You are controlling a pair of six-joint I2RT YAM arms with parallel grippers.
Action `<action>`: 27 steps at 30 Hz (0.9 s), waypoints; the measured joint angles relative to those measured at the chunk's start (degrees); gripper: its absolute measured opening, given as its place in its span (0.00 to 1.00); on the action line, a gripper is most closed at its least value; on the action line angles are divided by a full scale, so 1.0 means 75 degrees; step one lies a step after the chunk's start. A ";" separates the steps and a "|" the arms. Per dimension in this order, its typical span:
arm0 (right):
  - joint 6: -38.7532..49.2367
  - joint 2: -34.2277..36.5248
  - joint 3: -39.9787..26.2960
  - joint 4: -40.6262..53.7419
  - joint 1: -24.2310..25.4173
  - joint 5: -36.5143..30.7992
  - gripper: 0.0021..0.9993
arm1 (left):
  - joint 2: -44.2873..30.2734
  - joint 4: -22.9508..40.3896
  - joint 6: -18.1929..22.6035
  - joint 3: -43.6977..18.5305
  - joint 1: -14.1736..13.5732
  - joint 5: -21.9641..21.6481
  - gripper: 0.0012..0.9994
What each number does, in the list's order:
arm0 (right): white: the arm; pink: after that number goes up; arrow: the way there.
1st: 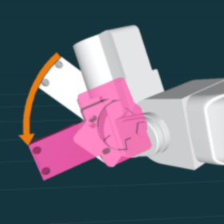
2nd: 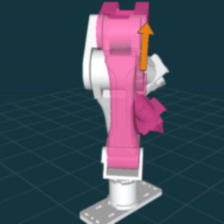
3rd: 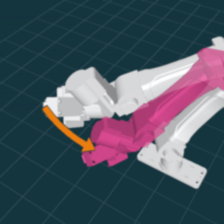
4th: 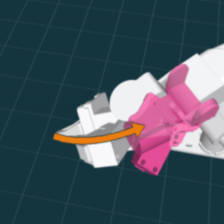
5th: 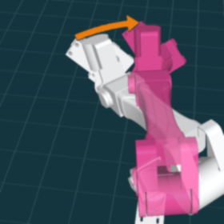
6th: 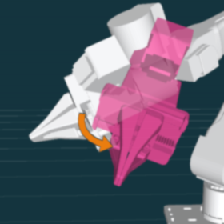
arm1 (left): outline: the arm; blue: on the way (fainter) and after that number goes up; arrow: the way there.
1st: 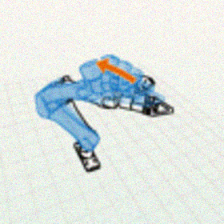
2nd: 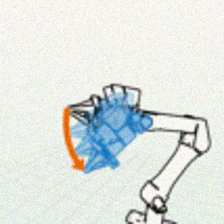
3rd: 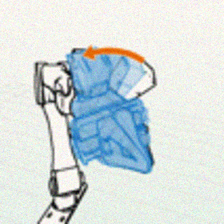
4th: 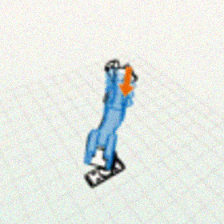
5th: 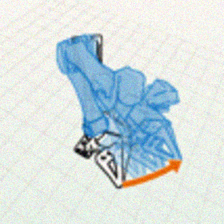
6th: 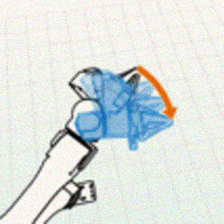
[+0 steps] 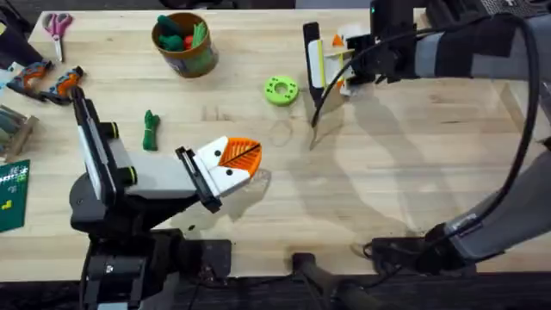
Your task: Pick up the gripper from the table and insert it into the empty holder that is missing its gripper. Then pick up a screw, insert it into the mounting hole, and use the screwdriver to tighten it. Finally, clean up the table by picking up the vegetable and placing it into the bucket.
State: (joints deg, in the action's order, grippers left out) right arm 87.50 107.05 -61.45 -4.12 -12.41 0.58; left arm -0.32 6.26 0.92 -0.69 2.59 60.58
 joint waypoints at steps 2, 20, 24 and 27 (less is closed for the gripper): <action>-0.0096 -0.0109 -0.0091 0.0114 -0.0061 -0.0029 0.98 | 0.0003 0.0000 -0.0001 0.0000 0.0000 0.0000 0.01; -0.5734 -0.2828 -0.0661 0.4001 -0.1111 -0.0784 0.99 | 0.0000 -0.0003 -0.0001 0.0000 0.0000 -0.0009 0.01; -0.7836 -0.3753 -0.0862 0.4105 -0.1138 -0.0788 0.99 | 0.0003 -0.0006 0.0023 0.0000 0.0000 -0.0024 0.37; -0.9373 -0.4385 -0.0921 0.4663 -0.1100 -0.0787 0.99 | 0.0001 -0.0006 0.0025 0.0000 0.0000 -0.0026 0.86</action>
State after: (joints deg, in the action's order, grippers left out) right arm 17.20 74.17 -68.36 30.85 -20.65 -5.32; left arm -0.31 6.22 1.10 -0.69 2.59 60.38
